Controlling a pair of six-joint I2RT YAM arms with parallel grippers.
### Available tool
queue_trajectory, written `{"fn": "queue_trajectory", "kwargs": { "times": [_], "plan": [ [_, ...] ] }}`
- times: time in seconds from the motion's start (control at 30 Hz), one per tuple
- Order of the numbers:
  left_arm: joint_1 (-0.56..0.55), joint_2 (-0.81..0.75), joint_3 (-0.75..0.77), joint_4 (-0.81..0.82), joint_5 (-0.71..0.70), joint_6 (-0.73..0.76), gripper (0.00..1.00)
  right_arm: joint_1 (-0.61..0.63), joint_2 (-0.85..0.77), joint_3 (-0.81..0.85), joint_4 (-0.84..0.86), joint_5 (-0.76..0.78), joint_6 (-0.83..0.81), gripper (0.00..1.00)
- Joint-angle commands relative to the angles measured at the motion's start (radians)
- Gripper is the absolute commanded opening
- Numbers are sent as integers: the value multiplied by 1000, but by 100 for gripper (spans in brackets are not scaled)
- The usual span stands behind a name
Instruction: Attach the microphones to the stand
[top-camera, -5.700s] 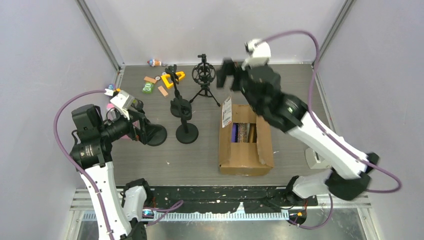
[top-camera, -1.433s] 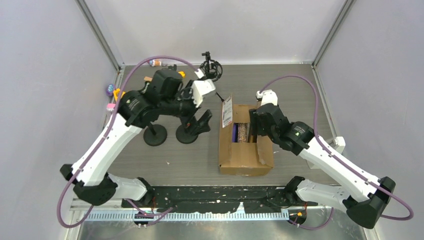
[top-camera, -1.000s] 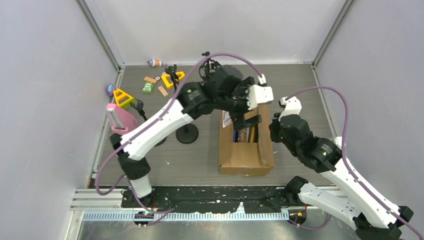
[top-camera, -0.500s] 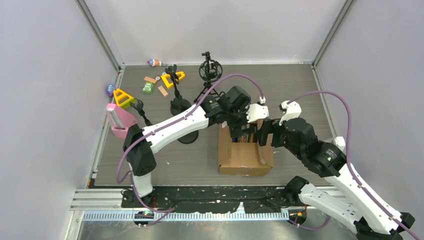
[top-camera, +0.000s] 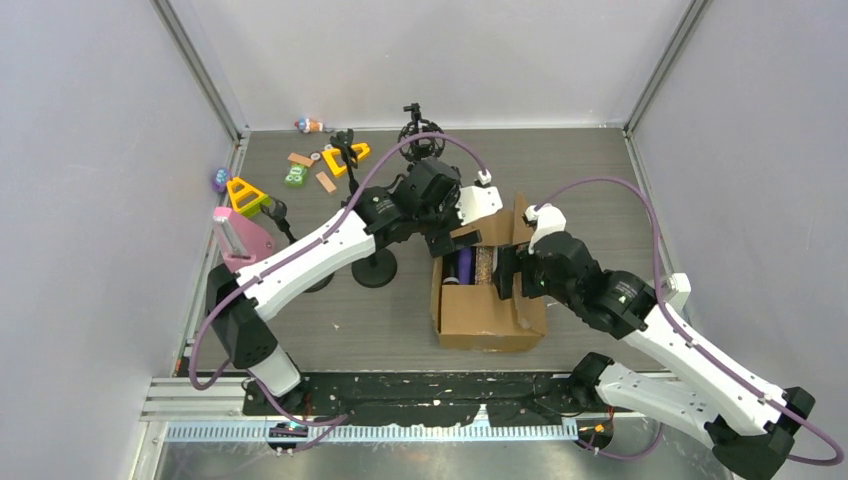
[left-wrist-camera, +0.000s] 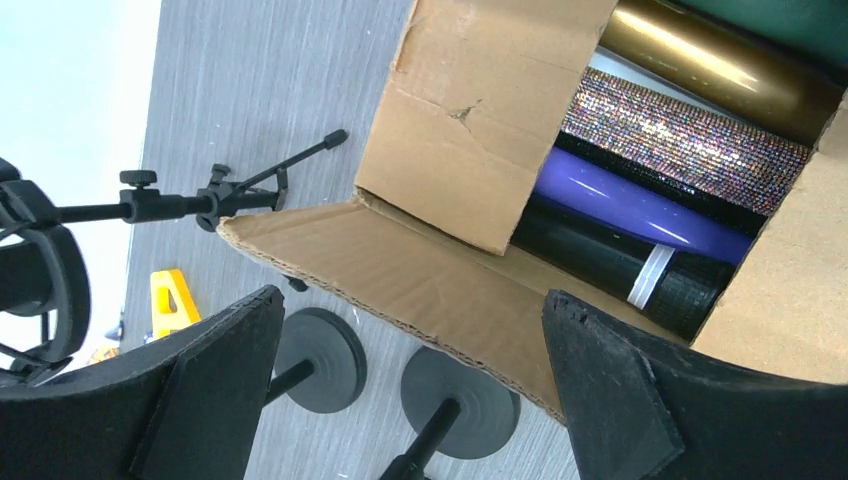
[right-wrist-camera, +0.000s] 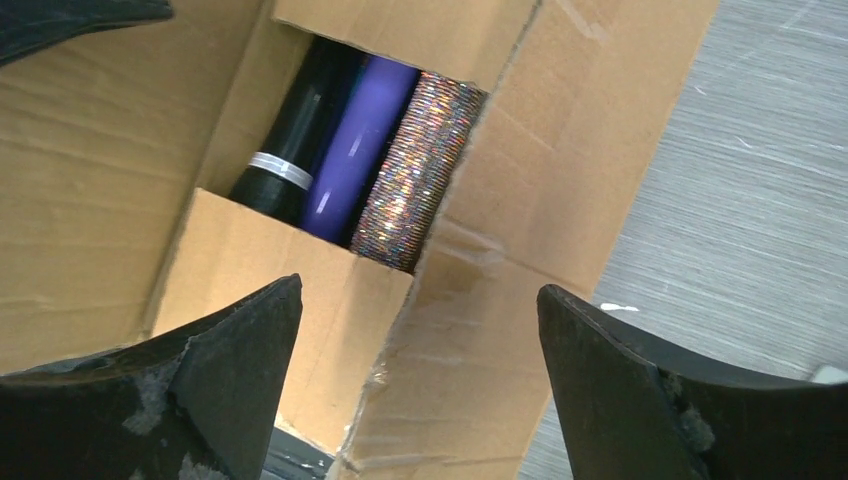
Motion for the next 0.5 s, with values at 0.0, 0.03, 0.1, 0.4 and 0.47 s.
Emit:
{"fn": "queue_trajectory", "kwargs": {
  "times": [0.0, 0.03, 0.1, 0.4, 0.47],
  "plan": [
    [8, -12, -36, 38, -1, -1, 98, 8, -4, 26, -47, 147, -17, 86],
    [16, -10, -45, 42, 9, -2, 97, 9, -10, 36, -60, 168, -18, 84],
    [32, -16, -72, 72, 27, 3, 97, 8, -40, 48, -98, 224, -19, 77],
    [99, -55, -146, 134, 246, 53, 99, 2, -114, 42, -182, 270, 33, 39],
    [94, -46, -136, 136, 275, 107, 100, 2, -103, 35, -181, 250, 46, 32]
  ]
}}
